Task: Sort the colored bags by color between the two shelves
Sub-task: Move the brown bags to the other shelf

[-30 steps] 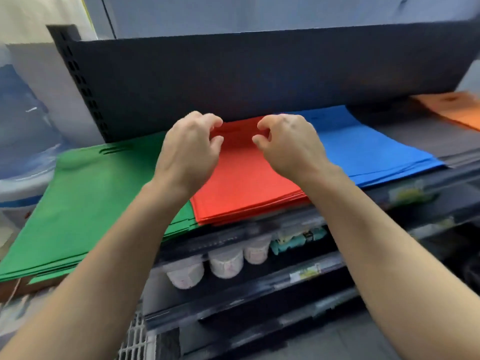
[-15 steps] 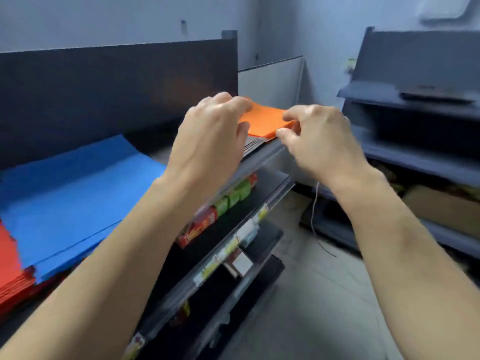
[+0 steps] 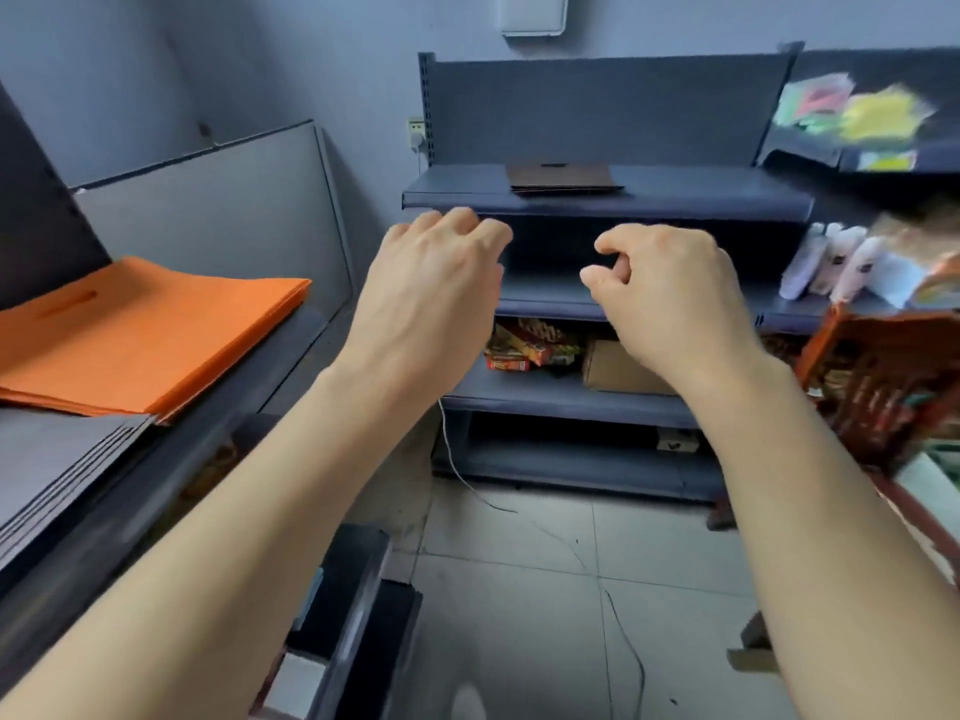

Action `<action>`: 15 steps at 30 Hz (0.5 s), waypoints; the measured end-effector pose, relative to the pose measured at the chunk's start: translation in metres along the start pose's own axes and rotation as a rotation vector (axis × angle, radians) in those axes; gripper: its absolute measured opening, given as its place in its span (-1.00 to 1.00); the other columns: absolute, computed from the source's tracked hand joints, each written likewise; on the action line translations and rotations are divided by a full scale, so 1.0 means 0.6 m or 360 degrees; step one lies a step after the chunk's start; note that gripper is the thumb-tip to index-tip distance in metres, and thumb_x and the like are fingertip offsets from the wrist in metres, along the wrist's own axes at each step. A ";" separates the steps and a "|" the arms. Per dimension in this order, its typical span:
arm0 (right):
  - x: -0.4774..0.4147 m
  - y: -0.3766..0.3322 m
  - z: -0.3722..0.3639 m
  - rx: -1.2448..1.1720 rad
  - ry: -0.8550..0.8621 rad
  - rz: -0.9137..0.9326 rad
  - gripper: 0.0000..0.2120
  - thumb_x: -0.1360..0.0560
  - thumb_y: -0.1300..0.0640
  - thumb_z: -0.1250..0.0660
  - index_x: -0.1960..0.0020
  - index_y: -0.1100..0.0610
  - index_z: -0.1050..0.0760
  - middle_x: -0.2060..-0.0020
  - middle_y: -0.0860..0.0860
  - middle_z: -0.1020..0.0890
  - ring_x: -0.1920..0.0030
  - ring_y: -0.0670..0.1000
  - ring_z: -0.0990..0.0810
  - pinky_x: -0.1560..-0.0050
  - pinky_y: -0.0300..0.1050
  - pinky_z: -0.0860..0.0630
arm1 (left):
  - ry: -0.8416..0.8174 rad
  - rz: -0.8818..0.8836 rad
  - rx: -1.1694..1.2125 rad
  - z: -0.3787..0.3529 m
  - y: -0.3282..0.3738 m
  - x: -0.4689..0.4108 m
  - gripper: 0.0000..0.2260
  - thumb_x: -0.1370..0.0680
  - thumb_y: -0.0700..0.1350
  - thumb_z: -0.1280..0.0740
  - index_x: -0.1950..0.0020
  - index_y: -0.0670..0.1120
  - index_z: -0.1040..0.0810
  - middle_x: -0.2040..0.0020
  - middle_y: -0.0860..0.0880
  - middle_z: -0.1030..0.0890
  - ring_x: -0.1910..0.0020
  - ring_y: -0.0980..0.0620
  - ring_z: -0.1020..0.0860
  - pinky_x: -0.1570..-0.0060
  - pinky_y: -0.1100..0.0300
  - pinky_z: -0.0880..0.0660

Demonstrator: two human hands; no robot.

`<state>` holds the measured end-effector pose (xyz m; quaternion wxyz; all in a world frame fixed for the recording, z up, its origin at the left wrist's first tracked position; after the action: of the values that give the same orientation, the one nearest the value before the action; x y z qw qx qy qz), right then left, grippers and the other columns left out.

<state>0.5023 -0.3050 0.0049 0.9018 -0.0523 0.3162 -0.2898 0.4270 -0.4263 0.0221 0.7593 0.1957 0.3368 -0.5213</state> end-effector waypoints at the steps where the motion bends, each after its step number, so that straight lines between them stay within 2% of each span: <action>1: -0.018 0.012 -0.011 0.0010 0.0008 -0.0019 -0.75 -0.56 0.05 -0.23 -0.10 0.19 -0.54 0.07 0.09 -0.63 -0.01 0.15 -0.54 -0.04 -0.01 -0.48 | 0.0005 -0.0015 0.0023 -0.023 -0.006 -0.017 -0.82 -0.54 -0.23 -0.23 -0.06 -0.20 -0.58 0.07 -0.16 -0.60 0.11 -0.21 -0.55 0.09 -0.04 -0.48; 10: -0.271 0.055 -0.137 0.0089 -0.0002 -0.0076 -0.76 -0.56 0.08 -0.21 -0.12 0.18 -0.53 0.09 0.09 -0.63 -0.01 0.17 -0.53 -0.01 0.03 -0.51 | 0.0122 0.0025 0.0112 -0.203 -0.136 -0.209 -0.82 -0.51 -0.20 -0.23 0.00 -0.21 -0.58 0.12 -0.16 -0.61 0.13 -0.24 -0.55 0.12 -0.03 -0.46; 15: -0.372 0.137 -0.183 0.0106 -0.0016 -0.0221 -0.74 -0.57 0.03 -0.22 -0.13 0.17 -0.51 0.09 0.09 -0.62 0.00 0.17 -0.53 0.02 0.03 -0.53 | 0.0094 0.0002 0.0226 -0.311 -0.162 -0.317 -0.84 -0.53 -0.22 -0.24 0.00 -0.22 -0.58 0.10 -0.16 -0.60 0.11 -0.24 -0.55 0.13 -0.04 -0.48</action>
<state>0.3353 -0.1032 0.0152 0.8824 -0.0456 0.2975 -0.3616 0.2363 -0.2167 0.0332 0.7335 0.2645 0.3211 -0.5375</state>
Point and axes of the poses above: each hand's wrist, its own x-axis away from the middle knuckle, its own z-axis out of the back of the hand, y = z × x, the point moved 9 cm from there along -x, towards the middle knuckle
